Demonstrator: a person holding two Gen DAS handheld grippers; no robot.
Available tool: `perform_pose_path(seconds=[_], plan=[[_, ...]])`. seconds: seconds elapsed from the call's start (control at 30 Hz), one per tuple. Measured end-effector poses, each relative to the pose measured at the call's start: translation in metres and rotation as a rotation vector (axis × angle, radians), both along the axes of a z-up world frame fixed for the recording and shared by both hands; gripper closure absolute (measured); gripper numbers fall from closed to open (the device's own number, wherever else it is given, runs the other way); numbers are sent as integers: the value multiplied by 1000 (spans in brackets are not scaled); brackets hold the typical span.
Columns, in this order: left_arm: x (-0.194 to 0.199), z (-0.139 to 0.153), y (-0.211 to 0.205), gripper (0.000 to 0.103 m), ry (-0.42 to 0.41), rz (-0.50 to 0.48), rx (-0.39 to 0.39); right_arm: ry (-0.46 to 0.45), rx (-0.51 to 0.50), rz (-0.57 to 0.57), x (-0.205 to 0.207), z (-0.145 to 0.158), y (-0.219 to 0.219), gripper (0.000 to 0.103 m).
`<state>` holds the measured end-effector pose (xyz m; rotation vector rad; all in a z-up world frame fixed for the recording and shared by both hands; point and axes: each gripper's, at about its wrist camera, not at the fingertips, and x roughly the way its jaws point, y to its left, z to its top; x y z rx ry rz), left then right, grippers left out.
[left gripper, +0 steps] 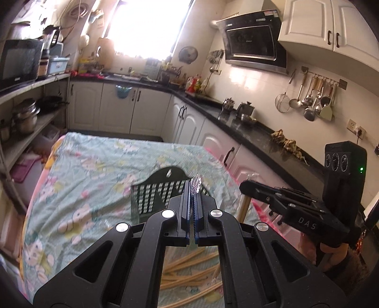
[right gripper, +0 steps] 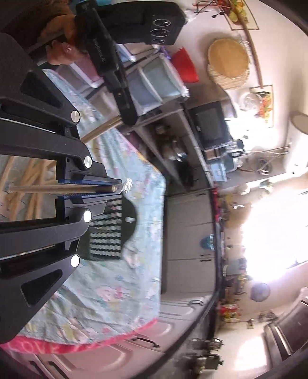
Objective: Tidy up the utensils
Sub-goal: 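Lift the left tool's chopstick over the caddy while the right tool carries its chopstick there, then lower the left tool's chopstick into the caddy while the right tool inserts and releases its own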
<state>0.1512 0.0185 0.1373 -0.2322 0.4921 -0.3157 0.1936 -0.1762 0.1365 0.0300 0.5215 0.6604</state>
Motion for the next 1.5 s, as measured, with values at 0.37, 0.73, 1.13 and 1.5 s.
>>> perform_pose_path(seconds=[0.37,0.73,1.13,1.5], plan=[[25,43,-10,103,-75,-5,-16,-138,78,-75,26,48,-19,97],[53,91,1,103,-177,60,8,-278,106,-152,56,78,-29,97],[85,74,7,103,-179,111,75,-321,106,-195,87,62,-22,97],[99,25,14,103,-118,96,34,-271,61,-218,105,11,-9,97]])
